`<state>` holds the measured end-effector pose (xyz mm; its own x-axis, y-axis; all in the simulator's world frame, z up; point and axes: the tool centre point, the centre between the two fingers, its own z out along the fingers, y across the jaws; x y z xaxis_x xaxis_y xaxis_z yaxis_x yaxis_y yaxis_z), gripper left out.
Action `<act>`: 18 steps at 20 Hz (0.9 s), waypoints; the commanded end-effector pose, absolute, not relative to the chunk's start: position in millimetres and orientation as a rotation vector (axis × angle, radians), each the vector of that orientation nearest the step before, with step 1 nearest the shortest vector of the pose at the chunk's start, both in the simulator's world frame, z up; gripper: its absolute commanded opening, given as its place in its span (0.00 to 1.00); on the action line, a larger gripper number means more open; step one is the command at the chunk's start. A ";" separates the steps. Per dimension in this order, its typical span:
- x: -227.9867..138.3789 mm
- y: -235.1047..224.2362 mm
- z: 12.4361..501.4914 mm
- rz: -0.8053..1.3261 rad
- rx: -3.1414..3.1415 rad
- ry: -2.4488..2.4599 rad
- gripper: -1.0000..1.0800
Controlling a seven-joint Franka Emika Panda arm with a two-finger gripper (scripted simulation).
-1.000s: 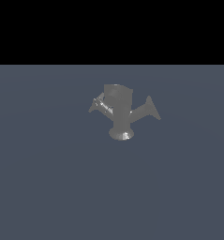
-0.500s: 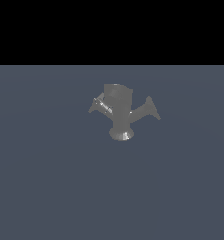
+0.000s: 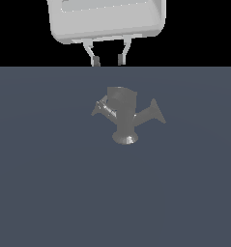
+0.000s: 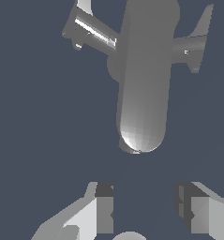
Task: Turn on the faucet by rotating a designated handle.
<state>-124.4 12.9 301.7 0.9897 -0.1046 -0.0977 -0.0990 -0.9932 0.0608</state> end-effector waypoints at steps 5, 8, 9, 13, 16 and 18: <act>-41.1 24.8 255.5 0.027 3.024 -0.014 0.33; -16.9 64.3 223.9 0.067 2.997 0.259 0.14; -5.7 33.9 211.7 0.089 2.996 0.181 0.07; 12.9 63.3 172.7 0.081 2.930 0.463 0.55; 26.9 -30.3 171.9 0.029 2.890 0.343 0.65; 35.7 -35.5 147.3 0.074 2.972 0.248 0.78</act>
